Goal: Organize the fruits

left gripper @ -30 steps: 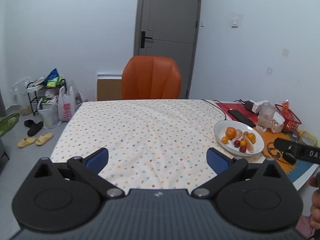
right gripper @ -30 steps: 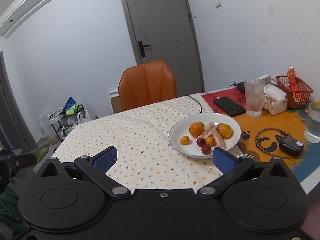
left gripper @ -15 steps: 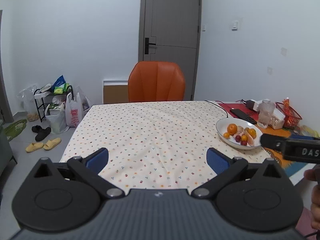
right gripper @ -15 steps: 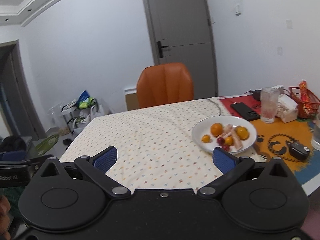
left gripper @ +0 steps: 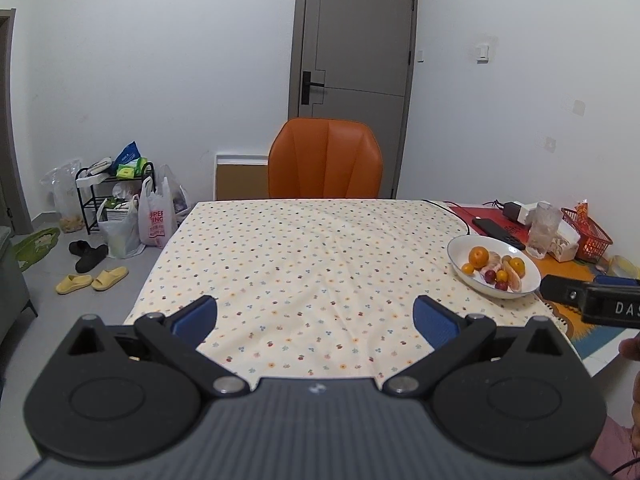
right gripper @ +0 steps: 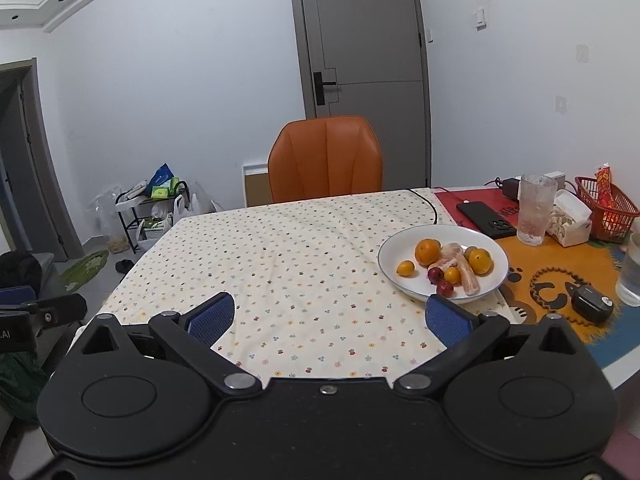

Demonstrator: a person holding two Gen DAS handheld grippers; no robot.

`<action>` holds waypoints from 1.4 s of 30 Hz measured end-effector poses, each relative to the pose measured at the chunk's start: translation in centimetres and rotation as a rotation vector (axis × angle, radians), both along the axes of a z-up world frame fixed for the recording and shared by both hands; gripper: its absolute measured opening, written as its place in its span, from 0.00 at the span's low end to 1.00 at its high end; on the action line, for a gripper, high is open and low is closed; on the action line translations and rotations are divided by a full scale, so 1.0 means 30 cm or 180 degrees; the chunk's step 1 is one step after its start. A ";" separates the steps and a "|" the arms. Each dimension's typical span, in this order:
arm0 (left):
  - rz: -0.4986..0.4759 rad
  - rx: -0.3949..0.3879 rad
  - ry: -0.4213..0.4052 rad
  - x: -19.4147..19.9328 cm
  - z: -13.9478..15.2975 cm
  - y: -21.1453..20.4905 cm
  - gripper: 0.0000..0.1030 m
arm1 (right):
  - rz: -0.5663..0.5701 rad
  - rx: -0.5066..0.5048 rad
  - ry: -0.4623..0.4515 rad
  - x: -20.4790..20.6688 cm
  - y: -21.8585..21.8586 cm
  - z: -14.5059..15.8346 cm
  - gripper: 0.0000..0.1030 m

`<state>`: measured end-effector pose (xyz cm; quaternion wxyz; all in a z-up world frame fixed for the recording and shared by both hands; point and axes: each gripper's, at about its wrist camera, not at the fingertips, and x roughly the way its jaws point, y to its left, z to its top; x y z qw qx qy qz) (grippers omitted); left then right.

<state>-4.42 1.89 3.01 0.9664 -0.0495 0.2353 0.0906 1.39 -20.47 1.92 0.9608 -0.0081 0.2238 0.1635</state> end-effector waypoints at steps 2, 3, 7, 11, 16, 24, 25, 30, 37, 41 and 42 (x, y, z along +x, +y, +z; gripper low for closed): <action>0.0014 -0.0014 -0.0003 0.001 0.000 0.004 1.00 | 0.0027 0.0010 -0.0010 0.000 0.000 -0.001 1.00; 0.0013 -0.0023 -0.0006 0.001 0.001 0.006 1.00 | 0.0034 0.0002 -0.0015 -0.001 0.002 -0.002 1.00; 0.0012 -0.0017 0.0007 0.001 -0.002 0.009 1.00 | 0.0040 -0.0021 0.0005 0.002 0.009 -0.008 1.00; 0.0005 -0.0025 0.0026 0.006 -0.010 0.009 1.00 | 0.0039 -0.0037 0.0004 0.003 0.015 -0.008 1.00; 0.0015 -0.0043 0.0033 0.010 -0.014 0.012 1.00 | 0.0060 -0.0054 -0.0005 -0.001 0.019 -0.011 1.00; 0.0008 -0.0046 0.0055 0.010 -0.023 0.018 1.00 | 0.0055 -0.0058 -0.0012 0.000 0.022 -0.012 1.00; 0.0009 -0.0046 0.0059 0.010 -0.025 0.019 1.00 | 0.0050 -0.0059 -0.0011 0.000 0.022 -0.012 1.00; 0.0017 -0.0058 0.0070 0.013 -0.027 0.021 1.00 | 0.0058 -0.0070 -0.0007 0.000 0.026 -0.016 1.00; 0.0008 -0.0061 0.0081 0.016 -0.034 0.022 1.00 | 0.0067 -0.0075 -0.0024 0.000 0.027 -0.015 1.00; 0.0007 -0.0062 0.0083 0.016 -0.035 0.021 1.00 | 0.0068 -0.0086 -0.0032 0.001 0.027 -0.012 1.00; 0.0007 -0.0059 0.0082 0.017 -0.034 0.021 1.00 | 0.0067 -0.0090 -0.0036 -0.001 0.028 -0.013 1.00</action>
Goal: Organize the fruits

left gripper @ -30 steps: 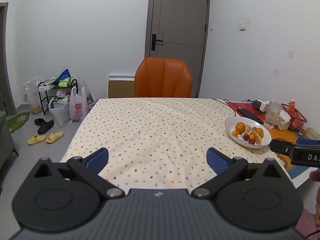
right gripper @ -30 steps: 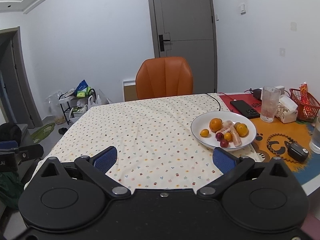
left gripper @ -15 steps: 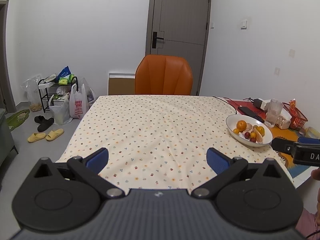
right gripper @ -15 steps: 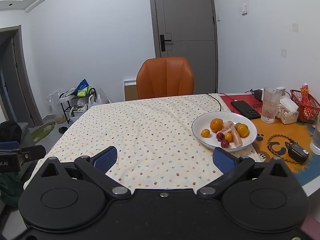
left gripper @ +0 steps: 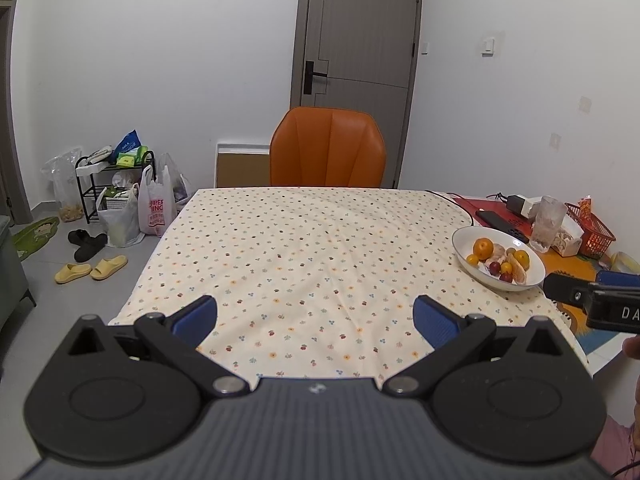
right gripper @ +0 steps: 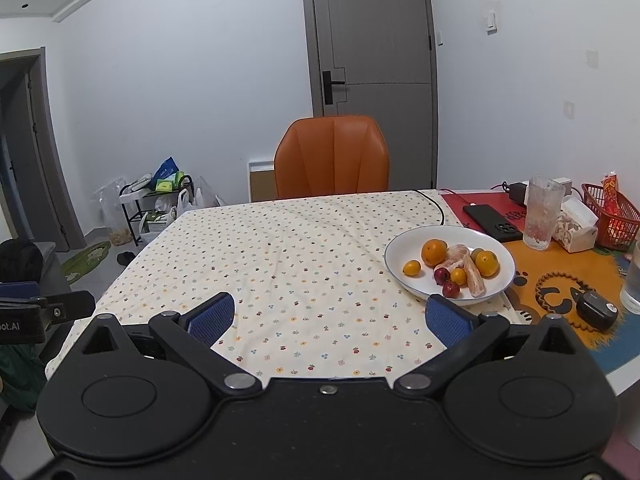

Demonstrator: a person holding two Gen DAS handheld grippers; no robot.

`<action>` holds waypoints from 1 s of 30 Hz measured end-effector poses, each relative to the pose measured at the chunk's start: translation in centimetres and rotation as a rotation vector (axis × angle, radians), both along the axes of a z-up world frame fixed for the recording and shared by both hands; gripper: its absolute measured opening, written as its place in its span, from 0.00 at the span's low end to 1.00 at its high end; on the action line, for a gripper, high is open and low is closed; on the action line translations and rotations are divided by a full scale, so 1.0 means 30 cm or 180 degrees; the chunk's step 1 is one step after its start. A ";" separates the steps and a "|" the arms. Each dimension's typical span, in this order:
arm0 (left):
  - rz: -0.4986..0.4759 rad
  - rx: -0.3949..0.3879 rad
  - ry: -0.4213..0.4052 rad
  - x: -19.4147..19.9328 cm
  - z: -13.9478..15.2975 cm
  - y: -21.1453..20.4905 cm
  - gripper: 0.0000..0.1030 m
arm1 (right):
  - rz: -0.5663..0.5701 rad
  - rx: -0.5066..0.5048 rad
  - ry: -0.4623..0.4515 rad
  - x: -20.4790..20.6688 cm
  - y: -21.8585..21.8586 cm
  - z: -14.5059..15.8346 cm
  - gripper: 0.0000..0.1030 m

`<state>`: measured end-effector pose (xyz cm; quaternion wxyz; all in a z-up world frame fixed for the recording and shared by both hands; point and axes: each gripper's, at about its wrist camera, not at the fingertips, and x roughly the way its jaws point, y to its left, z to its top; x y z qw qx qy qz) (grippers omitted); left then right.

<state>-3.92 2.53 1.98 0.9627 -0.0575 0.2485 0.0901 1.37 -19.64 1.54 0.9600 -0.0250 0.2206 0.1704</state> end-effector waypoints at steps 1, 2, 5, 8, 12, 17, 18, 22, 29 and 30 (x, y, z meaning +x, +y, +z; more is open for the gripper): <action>0.0001 0.0000 0.0000 0.000 0.000 0.000 1.00 | 0.0003 -0.0002 -0.0003 -0.001 0.001 0.000 1.00; 0.0000 0.0001 -0.0001 0.000 0.000 0.000 1.00 | 0.0005 -0.0003 -0.0003 -0.001 0.001 0.000 1.00; -0.0002 -0.0002 0.0000 0.000 0.000 -0.001 1.00 | 0.0000 0.0001 -0.0001 -0.001 0.001 -0.001 1.00; -0.0017 0.0000 -0.0002 0.000 -0.002 -0.002 1.00 | 0.0002 -0.0003 -0.0006 -0.001 0.001 -0.001 1.00; -0.0021 -0.0003 0.0006 0.005 -0.005 -0.005 1.00 | -0.0004 0.0000 -0.0003 -0.002 0.000 -0.003 1.00; -0.0065 -0.0020 -0.0005 0.003 -0.009 -0.009 1.00 | -0.0020 0.0004 -0.0003 -0.005 -0.001 -0.005 1.00; -0.0070 -0.0035 -0.0007 0.005 -0.009 -0.010 1.00 | -0.0022 0.0012 -0.0019 -0.006 -0.001 -0.004 1.00; -0.0099 -0.0048 -0.0019 0.011 -0.010 -0.018 1.00 | -0.0052 -0.0002 -0.0025 -0.004 0.002 -0.004 1.00; -0.0114 -0.0013 -0.0006 0.006 -0.007 -0.042 1.00 | -0.0084 0.0021 -0.0044 -0.005 -0.016 0.001 1.00; -0.0124 -0.0007 -0.0013 0.005 -0.006 -0.044 1.00 | -0.0094 0.0037 -0.0034 -0.002 -0.020 0.001 1.00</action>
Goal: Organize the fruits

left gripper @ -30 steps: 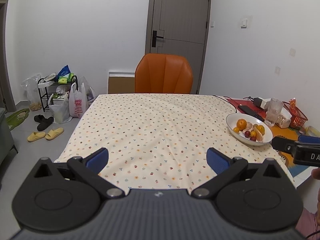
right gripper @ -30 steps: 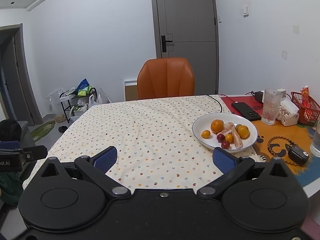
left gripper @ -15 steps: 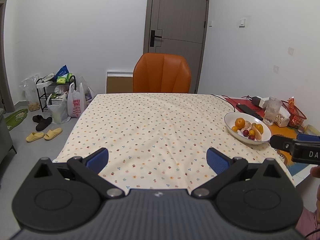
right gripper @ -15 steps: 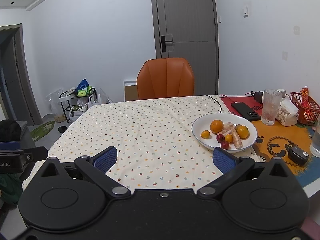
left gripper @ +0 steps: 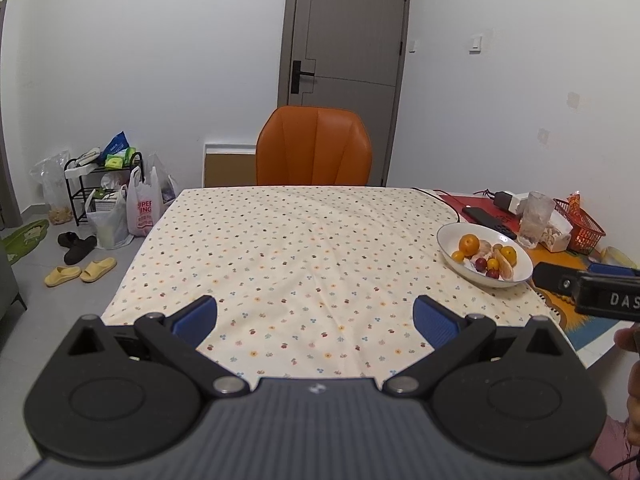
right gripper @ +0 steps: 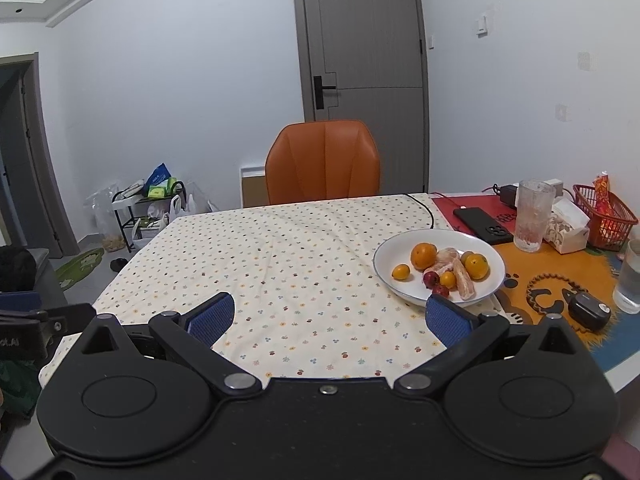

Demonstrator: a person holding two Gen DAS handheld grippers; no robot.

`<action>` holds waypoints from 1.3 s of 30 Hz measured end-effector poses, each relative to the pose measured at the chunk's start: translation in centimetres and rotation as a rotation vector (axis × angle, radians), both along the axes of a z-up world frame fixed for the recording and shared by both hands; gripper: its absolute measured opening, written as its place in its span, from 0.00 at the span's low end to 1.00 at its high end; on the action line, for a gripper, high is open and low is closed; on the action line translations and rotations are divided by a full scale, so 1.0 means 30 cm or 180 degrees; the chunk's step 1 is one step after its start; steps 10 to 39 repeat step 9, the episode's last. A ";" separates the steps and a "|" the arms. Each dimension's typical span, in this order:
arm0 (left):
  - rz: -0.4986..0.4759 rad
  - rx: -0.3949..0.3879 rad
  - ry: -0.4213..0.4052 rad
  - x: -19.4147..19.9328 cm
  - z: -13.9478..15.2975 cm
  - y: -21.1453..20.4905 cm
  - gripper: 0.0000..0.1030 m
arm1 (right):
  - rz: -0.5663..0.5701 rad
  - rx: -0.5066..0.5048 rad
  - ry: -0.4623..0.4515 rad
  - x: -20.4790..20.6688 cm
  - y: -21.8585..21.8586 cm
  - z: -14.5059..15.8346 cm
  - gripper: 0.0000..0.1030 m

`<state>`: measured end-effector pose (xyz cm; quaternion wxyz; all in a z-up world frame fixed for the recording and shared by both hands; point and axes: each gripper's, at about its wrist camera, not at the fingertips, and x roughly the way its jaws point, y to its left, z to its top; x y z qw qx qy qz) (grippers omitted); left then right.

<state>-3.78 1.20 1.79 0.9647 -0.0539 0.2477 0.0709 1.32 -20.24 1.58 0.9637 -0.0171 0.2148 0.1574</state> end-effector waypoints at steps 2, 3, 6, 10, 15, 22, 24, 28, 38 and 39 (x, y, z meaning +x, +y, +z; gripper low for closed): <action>-0.0003 0.0015 -0.0011 0.000 0.003 -0.002 1.00 | -0.0002 0.0025 0.0014 0.002 -0.003 -0.003 1.00; 0.0000 0.0016 -0.0020 0.001 0.004 -0.002 1.00 | -0.0005 0.0018 0.0018 0.005 -0.002 -0.006 1.00; -0.0008 -0.0005 -0.0030 0.001 0.005 0.003 1.00 | -0.0022 0.0003 0.0038 0.015 0.001 -0.014 1.00; 0.0000 -0.0033 -0.0045 0.011 0.004 0.004 1.00 | -0.0024 0.0003 0.0049 0.019 0.003 -0.018 1.00; 0.0000 -0.0033 -0.0045 0.011 0.004 0.004 1.00 | -0.0024 0.0003 0.0049 0.019 0.003 -0.018 1.00; 0.0000 -0.0033 -0.0045 0.011 0.004 0.004 1.00 | -0.0024 0.0003 0.0049 0.019 0.003 -0.018 1.00; 0.0000 -0.0033 -0.0045 0.011 0.004 0.004 1.00 | -0.0024 0.0003 0.0049 0.019 0.003 -0.018 1.00; 0.0000 -0.0033 -0.0045 0.011 0.004 0.004 1.00 | -0.0024 0.0003 0.0049 0.019 0.003 -0.018 1.00; 0.0000 -0.0033 -0.0045 0.011 0.004 0.004 1.00 | -0.0024 0.0003 0.0049 0.019 0.003 -0.018 1.00; 0.0000 -0.0033 -0.0045 0.011 0.004 0.004 1.00 | -0.0024 0.0003 0.0049 0.019 0.003 -0.018 1.00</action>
